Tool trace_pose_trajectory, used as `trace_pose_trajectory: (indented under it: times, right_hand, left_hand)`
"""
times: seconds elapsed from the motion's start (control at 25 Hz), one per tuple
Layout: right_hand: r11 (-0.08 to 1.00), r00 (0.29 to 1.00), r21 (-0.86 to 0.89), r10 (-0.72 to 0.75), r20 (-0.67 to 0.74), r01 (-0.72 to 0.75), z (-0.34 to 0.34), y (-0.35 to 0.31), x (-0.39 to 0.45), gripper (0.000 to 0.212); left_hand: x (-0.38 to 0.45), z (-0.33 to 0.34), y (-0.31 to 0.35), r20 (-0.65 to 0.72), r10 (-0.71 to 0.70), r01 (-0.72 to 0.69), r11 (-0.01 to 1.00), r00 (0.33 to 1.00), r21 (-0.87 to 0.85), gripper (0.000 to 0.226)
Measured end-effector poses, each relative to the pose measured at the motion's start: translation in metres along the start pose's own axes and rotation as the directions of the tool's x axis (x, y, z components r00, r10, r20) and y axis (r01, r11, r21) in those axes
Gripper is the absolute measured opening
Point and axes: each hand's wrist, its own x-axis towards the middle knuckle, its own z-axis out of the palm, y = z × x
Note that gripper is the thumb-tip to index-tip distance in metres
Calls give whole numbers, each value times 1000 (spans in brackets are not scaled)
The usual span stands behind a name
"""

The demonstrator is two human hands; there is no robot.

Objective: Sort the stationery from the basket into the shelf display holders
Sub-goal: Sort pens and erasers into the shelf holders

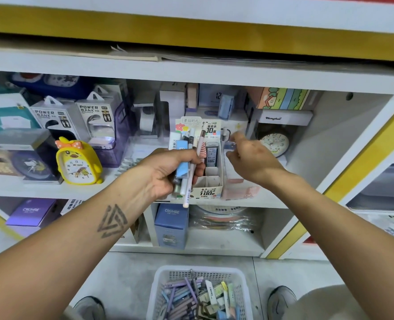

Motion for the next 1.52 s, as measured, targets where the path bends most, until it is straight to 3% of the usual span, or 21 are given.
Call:
trace_pose_trajectory:
  times: [0.04,0.16,0.4,0.48,0.52,0.56,0.6,0.68,0.72,0.84,0.88,0.96,1.04,1.08,1.16,1.24,1.52]
  right_hand:
    - [999,996,-43,26,84,-23,-4,-3,-5,24]
    - [997,945,-64,64,322,-46,-8,-10,-24,36]
    - [999,942,31,11,335,-22,-13,-15,-40,37]
    - [999,970,17,31,240,-36,-19,-16,-38,40]
    - [991,987,109,65,149,-82,-24,-17,-35,38]
    - [942,990,306,118,75,-135,-28,-17,-30,34]
    - [822,983,542,175,49,-174,-31,-19,-26,28]
    - [508,969,836,224,103,-206,-34,-24,-21,15]
    - [435,968,878,228,107,-200,-34,-25,-19,13]
    - [380,929,916,369,-24,-127,-42,-17,-11,12]
    - [408,897,909,429,-108,-86,-48,-11,-8,11]
    - [611,844,789,452,-290,-56,-55,0,-5,12]
    - [861,874,499,311,-372,-94,-50,7,-6,14]
    - [930,905,357,223,-363,-87,-44,8,-8,13]
    - [981,945,192,77,-318,-15,-33,7,-11,12]
    - [990,955,136,13,-295,28,-26,9,-11,9]
    - [984,972,171,-7,-235,48,-16,14,-5,5]
  left_hand:
    - [-1,1,0,6,-2,2,1000,1000,0,14]
    - [-3,6,-3,19,-15,15,1000,1000,1,16]
    - [-6,14,-14,53,-23,21,999,998,31,11]
    - [-7,16,-15,84,-38,34,998,996,43,4]
    - [-7,17,-15,99,-48,44,998,994,46,3]
    - [-8,18,-15,116,-58,52,997,992,49,3]
    - [-8,19,-15,135,-66,59,997,989,53,4]
    - [-10,23,-16,170,-83,74,995,982,63,5]
    - [-11,25,-16,183,-90,81,995,979,59,7]
    - [-10,26,-15,174,-93,92,996,980,13,24]
    - [-9,24,-15,152,-98,96,995,983,17,25]
    - [-9,20,-14,110,-113,111,994,988,21,11]
    - [-9,16,-15,85,-121,120,993,989,11,4]
    - [-9,15,-16,76,-117,117,993,990,14,4]
    - [-8,14,-17,68,-107,105,994,992,21,6]
    - [-7,13,-16,66,-102,101,995,993,12,8]
    - [-1,12,-14,56,-81,81,997,995,3,3]
